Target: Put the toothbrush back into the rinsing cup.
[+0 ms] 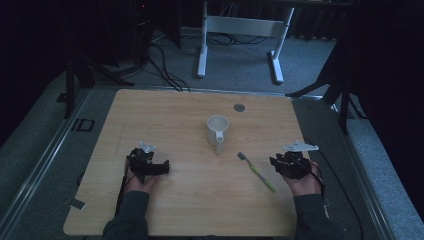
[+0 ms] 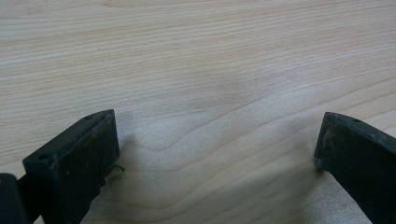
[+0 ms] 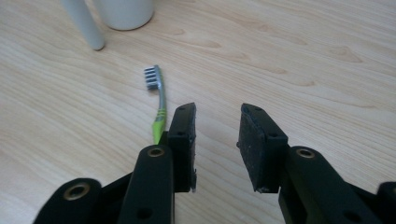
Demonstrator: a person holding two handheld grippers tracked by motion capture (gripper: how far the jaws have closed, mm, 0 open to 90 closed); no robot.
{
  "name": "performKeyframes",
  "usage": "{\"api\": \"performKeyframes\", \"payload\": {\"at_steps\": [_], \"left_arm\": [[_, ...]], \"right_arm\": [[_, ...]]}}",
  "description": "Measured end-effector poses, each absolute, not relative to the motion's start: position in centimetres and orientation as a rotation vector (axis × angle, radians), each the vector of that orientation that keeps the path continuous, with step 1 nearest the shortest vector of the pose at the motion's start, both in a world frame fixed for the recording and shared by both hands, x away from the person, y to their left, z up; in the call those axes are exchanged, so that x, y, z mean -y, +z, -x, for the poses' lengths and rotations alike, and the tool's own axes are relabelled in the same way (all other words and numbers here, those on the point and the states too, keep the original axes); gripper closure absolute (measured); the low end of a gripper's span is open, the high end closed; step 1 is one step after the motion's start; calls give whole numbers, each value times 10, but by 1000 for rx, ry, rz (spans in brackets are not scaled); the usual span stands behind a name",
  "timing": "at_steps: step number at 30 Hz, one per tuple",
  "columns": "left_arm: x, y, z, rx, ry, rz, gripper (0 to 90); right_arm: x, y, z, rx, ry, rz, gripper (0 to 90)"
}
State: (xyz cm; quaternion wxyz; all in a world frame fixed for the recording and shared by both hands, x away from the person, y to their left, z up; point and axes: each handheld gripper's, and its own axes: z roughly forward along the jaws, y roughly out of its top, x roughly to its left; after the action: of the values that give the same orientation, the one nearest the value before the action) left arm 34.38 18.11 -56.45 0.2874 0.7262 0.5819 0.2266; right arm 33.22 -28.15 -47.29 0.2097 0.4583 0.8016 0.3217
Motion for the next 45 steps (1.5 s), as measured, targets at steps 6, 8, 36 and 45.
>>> {"api": "performKeyframes", "payload": {"at_steps": [6, 8, 36, 45], "left_arm": [[-181, -564, -344, -1554, 605, -1940, 1], [-181, -564, -344, -1555, 605, -1940, 1], [-180, -565, -344, -1553, 605, -1938, 1], [-180, -565, -344, -1553, 605, -1938, 1]], "right_arm": [[273, -465, -336, -2290, 854, -1250, 675], [269, -463, -338, -2309, 816, -1224, 674], [252, -451, -361, -2426, 693, -1218, 647], [247, -446, -366, -2452, 644, -1199, 666]]}}
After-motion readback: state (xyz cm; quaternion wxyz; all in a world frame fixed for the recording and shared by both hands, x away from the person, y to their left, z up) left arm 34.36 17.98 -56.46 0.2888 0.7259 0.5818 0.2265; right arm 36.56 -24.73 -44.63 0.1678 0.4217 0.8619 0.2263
